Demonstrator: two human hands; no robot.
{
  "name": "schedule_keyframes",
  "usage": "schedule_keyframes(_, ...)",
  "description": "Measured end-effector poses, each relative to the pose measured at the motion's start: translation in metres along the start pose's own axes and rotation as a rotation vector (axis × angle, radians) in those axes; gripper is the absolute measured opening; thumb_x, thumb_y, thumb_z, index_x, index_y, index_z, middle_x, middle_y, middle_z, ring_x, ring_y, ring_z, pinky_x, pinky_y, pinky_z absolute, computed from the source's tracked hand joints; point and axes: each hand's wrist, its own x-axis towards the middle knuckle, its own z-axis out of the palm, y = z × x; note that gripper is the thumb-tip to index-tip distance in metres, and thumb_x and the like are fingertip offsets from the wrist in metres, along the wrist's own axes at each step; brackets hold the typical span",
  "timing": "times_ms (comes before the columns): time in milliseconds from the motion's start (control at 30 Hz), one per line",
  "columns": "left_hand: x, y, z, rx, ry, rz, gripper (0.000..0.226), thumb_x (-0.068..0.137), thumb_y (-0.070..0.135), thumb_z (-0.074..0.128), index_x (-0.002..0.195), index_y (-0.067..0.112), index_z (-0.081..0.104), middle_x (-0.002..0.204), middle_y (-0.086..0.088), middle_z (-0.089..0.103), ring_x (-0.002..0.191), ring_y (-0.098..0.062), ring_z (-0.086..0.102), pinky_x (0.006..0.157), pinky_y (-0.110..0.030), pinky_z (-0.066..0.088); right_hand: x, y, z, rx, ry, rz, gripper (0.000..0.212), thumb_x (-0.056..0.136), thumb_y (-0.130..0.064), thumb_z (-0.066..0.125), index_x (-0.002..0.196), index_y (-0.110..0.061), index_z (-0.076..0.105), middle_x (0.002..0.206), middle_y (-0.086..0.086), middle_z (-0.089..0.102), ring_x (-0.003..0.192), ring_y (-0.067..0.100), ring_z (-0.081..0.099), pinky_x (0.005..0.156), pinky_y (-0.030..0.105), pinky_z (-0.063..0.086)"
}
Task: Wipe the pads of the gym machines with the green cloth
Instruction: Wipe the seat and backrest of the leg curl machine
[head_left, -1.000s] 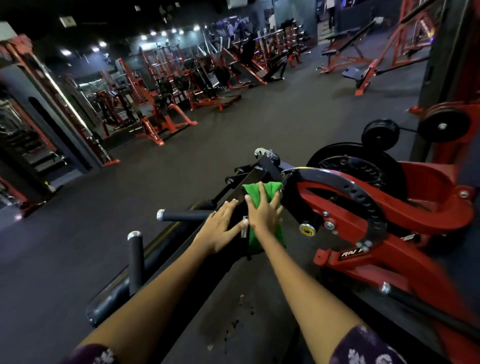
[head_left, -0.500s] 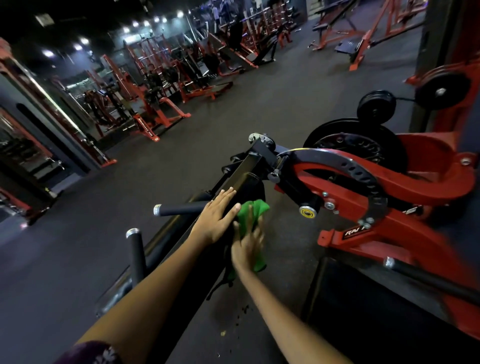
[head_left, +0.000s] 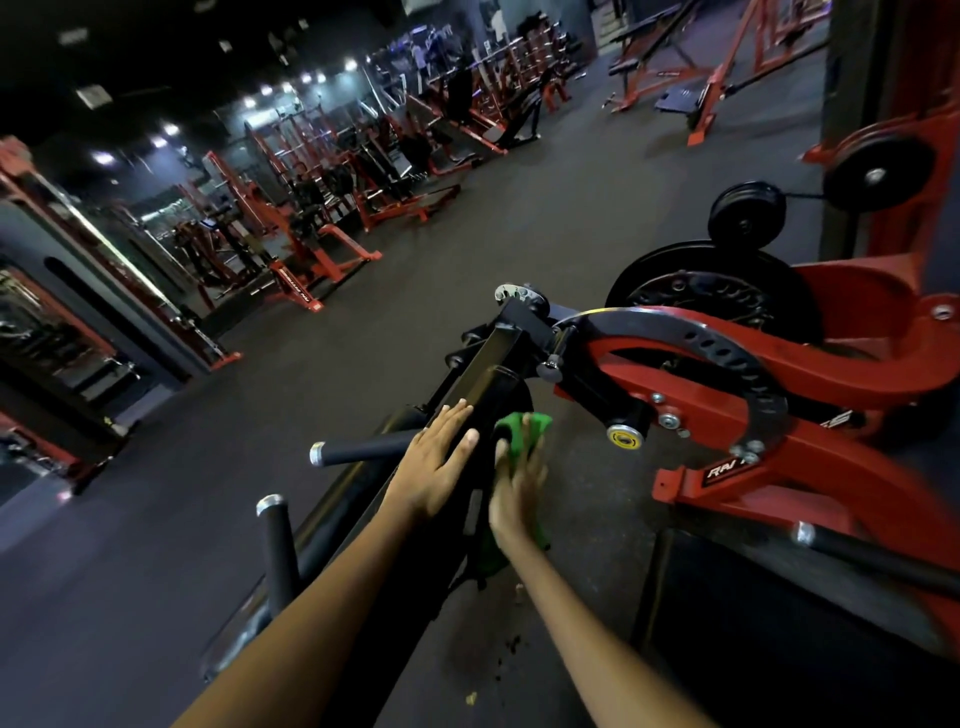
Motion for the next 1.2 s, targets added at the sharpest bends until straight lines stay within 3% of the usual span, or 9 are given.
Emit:
schedule_keyframes(167, 0.001, -0.003, -0.001, -0.001, 0.006, 0.031, 0.08, 0.082, 0.069, 0.022, 0.145, 0.021, 0.035, 0.152, 0.008, 0.029, 0.142, -0.001, 0.013, 0.118, -0.033, 0.014, -0.008, -0.006, -0.001, 0.066, 0.081, -0.268, 0.067, 0.091, -0.064, 0.022, 0.139, -0.02, 0.038, 0.15, -0.001, 0.027, 0.126, 0.0, 0.024, 0.105, 0.01, 0.014)
schedule_keyframes(300, 0.0, 0.001, 0.0, 0.002, 0.009, 0.008, 0.078, 0.083, 0.068, 0.023, 0.144, 0.022, 0.036, 0.152, 0.009, 0.029, 0.14, 0.003, 0.012, 0.118, -0.032, 0.014, -0.008, 0.015, -0.003, 0.135, 0.019, -0.145, 0.037, 0.094, -0.043, 0.03, 0.128, -0.031, 0.039, 0.143, 0.006, 0.041, 0.135, 0.019, 0.034, 0.11, 0.032, 0.027)
schedule_keyframes(467, 0.0, 0.0, 0.0, -0.01, 0.025, 0.015, 0.081, 0.081, 0.069, 0.021, 0.144, 0.021, 0.037, 0.152, 0.007, 0.03, 0.142, -0.001, 0.013, 0.118, -0.034, 0.015, -0.004, 0.006, 0.005, -0.346, 0.064, -0.05, 0.091, 0.071, -0.078, -0.022, 0.144, -0.027, -0.004, 0.152, 0.001, -0.018, 0.143, 0.025, -0.014, 0.11, 0.06, -0.005)
schedule_keyframes(600, 0.0, 0.0, 0.0, -0.007, 0.022, 0.03, 0.079, 0.081, 0.069, 0.02, 0.144, 0.023, 0.037, 0.152, 0.008, 0.03, 0.14, 0.003, 0.012, 0.118, -0.03, 0.015, -0.02, 0.002, 0.003, -0.363, -0.054, -0.022, 0.106, 0.054, -0.087, -0.029, 0.139, -0.024, -0.019, 0.156, 0.007, -0.016, 0.146, 0.029, -0.009, 0.112, 0.058, 0.001)
schedule_keyframes(767, 0.002, 0.001, -0.002, -0.019, 0.043, 0.039, 0.064, 0.089, 0.056, 0.027, 0.141, 0.02, 0.041, 0.152, 0.006, 0.03, 0.138, 0.003, 0.012, 0.118, -0.032, 0.014, 0.008, -0.013, 0.002, -0.068, -0.024, -0.04, 0.084, 0.082, -0.078, 0.017, 0.147, -0.025, 0.013, 0.157, 0.012, 0.013, 0.141, 0.031, 0.025, 0.108, 0.028, 0.017)
schedule_keyframes(833, 0.002, 0.006, -0.004, -0.06, 0.075, 0.049, 0.063, 0.089, 0.054, 0.028, 0.136, 0.017, 0.047, 0.148, 0.006, 0.034, 0.137, 0.001, 0.016, 0.116, -0.031, 0.015, 0.001, -0.017, 0.01, -0.056, 0.042, 0.007, 0.067, 0.091, -0.063, 0.03, 0.146, -0.025, 0.022, 0.156, 0.012, 0.02, 0.137, 0.032, 0.032, 0.104, 0.027, 0.019)
schedule_keyframes(933, -0.005, 0.01, -0.008, -0.13, 0.138, 0.03, 0.055, 0.091, 0.044, 0.03, 0.124, 0.01, 0.059, 0.136, 0.008, 0.043, 0.136, -0.007, 0.027, 0.112, -0.028, 0.021, -0.049, -0.016, 0.021, -0.061, 0.044, -0.1, 0.079, 0.087, -0.07, 0.022, 0.145, -0.017, 0.031, 0.152, 0.012, 0.031, 0.126, 0.035, 0.044, 0.103, 0.034, 0.027)
schedule_keyframes(1100, -0.026, 0.013, -0.014, 0.002, -0.074, 0.045, 0.063, 0.09, 0.047, 0.03, 0.141, 0.011, 0.041, 0.149, 0.009, 0.026, 0.142, -0.006, 0.013, 0.117, -0.026, 0.012, -0.011, -0.014, 0.004, 0.049, -0.052, 0.073, 0.06, 0.097, -0.053, 0.03, 0.149, -0.026, 0.019, 0.158, -0.001, 0.017, 0.139, 0.022, 0.027, 0.105, 0.025, 0.016)
schedule_keyframes(1200, -0.055, 0.001, -0.03, 0.203, -0.22, 0.11, 0.082, 0.085, 0.075, 0.012, 0.146, 0.021, 0.017, 0.151, 0.016, 0.007, 0.143, -0.004, -0.002, 0.117, -0.023, -0.002, 0.011, -0.026, 0.005, 0.074, -0.013, 0.217, 0.052, 0.101, -0.044, 0.029, 0.15, -0.03, 0.015, 0.159, -0.001, 0.012, 0.141, 0.024, 0.023, 0.108, 0.03, 0.015)
